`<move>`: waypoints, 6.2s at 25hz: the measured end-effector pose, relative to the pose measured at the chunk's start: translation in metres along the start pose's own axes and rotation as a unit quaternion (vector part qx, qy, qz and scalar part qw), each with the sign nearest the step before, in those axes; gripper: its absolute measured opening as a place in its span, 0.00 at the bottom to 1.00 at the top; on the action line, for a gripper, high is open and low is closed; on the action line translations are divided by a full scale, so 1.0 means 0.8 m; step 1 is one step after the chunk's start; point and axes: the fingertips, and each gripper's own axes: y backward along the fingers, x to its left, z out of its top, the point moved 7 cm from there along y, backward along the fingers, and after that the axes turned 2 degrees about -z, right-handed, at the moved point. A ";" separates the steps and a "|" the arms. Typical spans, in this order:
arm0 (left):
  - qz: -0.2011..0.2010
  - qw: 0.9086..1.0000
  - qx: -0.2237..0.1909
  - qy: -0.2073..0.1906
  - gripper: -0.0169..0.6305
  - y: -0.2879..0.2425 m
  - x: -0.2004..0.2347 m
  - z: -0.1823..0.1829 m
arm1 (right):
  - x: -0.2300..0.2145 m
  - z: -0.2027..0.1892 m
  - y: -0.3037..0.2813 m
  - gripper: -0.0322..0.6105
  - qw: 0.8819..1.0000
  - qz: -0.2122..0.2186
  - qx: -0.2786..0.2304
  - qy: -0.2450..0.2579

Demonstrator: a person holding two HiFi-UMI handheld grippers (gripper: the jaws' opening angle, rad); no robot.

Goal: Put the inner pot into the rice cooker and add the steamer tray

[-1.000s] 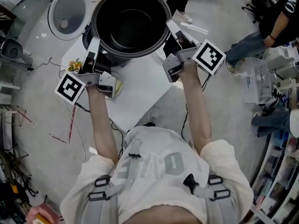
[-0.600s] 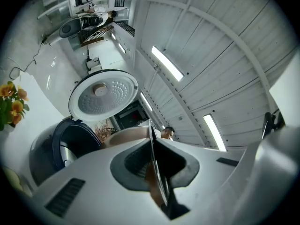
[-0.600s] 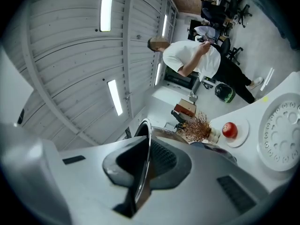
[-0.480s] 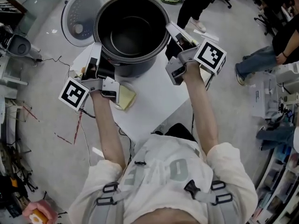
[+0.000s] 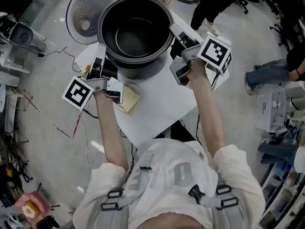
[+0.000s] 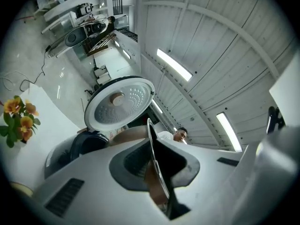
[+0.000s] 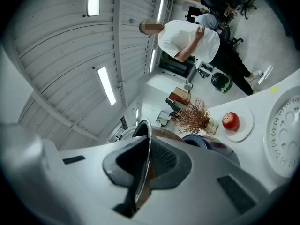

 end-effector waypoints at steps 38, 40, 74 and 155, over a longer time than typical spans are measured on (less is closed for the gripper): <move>0.187 0.964 0.110 -0.153 0.10 -0.021 0.119 -0.028 | -0.105 -0.038 -0.091 0.13 0.962 -0.162 0.154 0.156; 0.195 0.958 0.123 -0.173 0.11 -0.023 0.120 -0.030 | -0.108 -0.039 -0.092 0.14 0.957 -0.170 0.163 0.169; 0.236 0.921 0.175 -0.256 0.16 -0.020 0.138 -0.037 | -0.100 -0.042 -0.107 0.24 0.908 -0.208 0.189 0.311; 0.141 0.899 0.005 -0.415 0.11 0.033 -0.114 -0.191 | -0.004 -0.011 0.186 0.25 0.824 -0.127 0.009 0.552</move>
